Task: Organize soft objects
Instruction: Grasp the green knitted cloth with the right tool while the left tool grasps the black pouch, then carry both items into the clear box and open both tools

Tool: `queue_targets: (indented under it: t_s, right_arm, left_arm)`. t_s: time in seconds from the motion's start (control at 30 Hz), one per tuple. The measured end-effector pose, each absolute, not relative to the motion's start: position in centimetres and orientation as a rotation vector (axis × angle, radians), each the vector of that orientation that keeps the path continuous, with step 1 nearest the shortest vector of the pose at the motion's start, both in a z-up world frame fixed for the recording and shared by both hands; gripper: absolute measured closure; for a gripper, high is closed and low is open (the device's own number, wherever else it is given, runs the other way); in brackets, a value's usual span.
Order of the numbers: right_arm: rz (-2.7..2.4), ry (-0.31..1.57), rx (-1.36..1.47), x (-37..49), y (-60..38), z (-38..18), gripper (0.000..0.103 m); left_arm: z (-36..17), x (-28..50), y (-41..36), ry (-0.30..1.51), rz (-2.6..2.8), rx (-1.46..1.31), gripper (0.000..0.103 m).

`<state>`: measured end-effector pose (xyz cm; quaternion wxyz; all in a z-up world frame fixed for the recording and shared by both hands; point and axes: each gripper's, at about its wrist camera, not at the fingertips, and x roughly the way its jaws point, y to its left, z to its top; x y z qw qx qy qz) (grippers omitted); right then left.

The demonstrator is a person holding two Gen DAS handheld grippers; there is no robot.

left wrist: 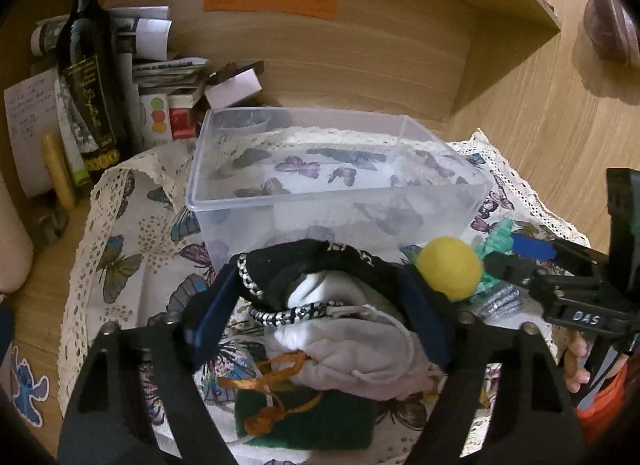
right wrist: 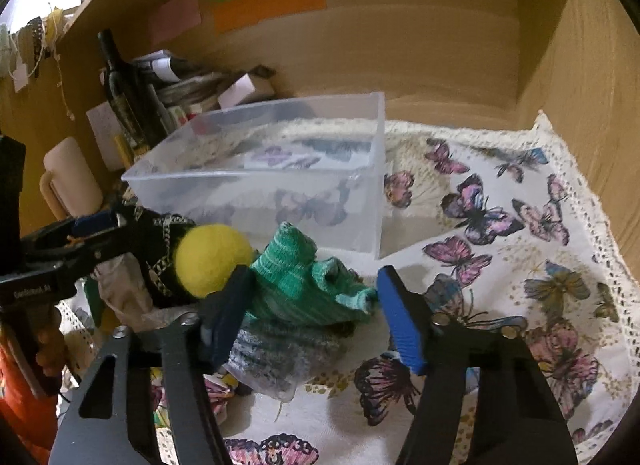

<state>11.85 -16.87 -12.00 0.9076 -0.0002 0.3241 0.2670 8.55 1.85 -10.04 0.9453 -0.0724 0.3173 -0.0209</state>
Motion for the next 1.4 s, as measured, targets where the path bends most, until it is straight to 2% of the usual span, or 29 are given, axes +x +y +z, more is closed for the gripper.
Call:
queue_targets:
  t_s: [0.1, 0.17, 0.2, 0.37, 0.57, 1.0, 1.4]
  right_arm:
    - [0.555, 0.663, -0.004, 11.8, -16.8, -12.0, 0.057]
    - [0.554, 0.656, -0.011, 11.7, -16.8, -12.0, 0.069]
    - [0.549, 0.652, -0.018, 11.7, -16.7, -11.9, 0.074]
    - [0.535, 0.624, -0.023, 11.5, -17.0, -11.5, 0.083]
    - [0.499, 0.545, -0.024, 10.7, -17.7, -9.7, 0.085]
    - [0.445, 0.394, -0.028, 10.8, -18.6, -5.3, 0.085]
    - [0.45, 0.339, -0.046, 12.6, -16.3, -2.8, 0.085]
  left_arm:
    - [-10.0, 8.4, 1.7, 0.641, -0.034, -0.134, 0.041]
    - [-10.0, 8.2, 1.6, 0.636, -0.027, -0.124, 0.064]
    - [-9.9, 8.2, 1.6, 0.637, -0.024, -0.12, 0.067]
    - [-9.5, 8.1, 2.4, 0.625, -0.031, -0.137, 0.082]
    - [-8.1, 7.4, 2.4, 0.582, -0.035, -0.129, 0.087]
    - [-2.6, 6.6, 3.4, 0.444, -0.007, -0.125, 0.088]
    - [1.0, 10.1, 5.3, 0.388, 0.068, -0.111, 0.088]
